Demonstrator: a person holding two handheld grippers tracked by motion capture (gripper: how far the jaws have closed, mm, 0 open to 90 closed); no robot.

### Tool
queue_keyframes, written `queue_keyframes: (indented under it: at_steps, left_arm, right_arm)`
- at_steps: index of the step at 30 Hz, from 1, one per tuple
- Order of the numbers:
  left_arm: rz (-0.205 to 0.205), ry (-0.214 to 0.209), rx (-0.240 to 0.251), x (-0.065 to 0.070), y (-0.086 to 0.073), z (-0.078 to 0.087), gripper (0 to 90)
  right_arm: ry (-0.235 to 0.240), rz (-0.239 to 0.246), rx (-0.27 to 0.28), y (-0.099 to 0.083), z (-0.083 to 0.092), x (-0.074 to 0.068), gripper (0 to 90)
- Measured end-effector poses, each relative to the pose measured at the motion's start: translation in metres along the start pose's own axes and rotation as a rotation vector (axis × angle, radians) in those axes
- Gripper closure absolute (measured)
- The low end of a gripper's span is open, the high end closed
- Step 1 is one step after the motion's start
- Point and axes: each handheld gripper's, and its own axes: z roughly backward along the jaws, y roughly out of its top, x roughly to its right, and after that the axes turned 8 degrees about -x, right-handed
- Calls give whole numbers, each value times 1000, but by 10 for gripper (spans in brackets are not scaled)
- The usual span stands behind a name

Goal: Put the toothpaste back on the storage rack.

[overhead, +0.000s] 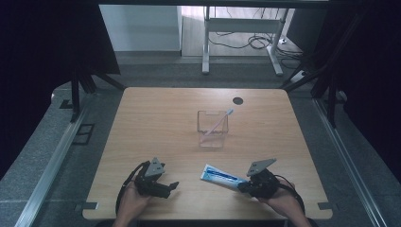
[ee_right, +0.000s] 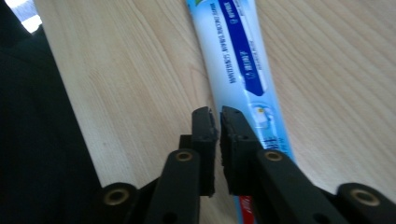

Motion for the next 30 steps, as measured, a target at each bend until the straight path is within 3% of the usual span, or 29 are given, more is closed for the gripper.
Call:
queue_keyframes:
  at_steps: [10,23,30]
  left_arm:
    - [-4,0,-4,0,0,0,133]
    - [1,-3,-14,-1,-1,0,133]
    - [-2,-9,-24,-1,-1,-2,133]
  right_arm:
    - [-76,52,-127,21,6,2,666]
    - [-108,156,-302,50,-11,3,539]
    - [-97,172,-378,64,-25,4,498]
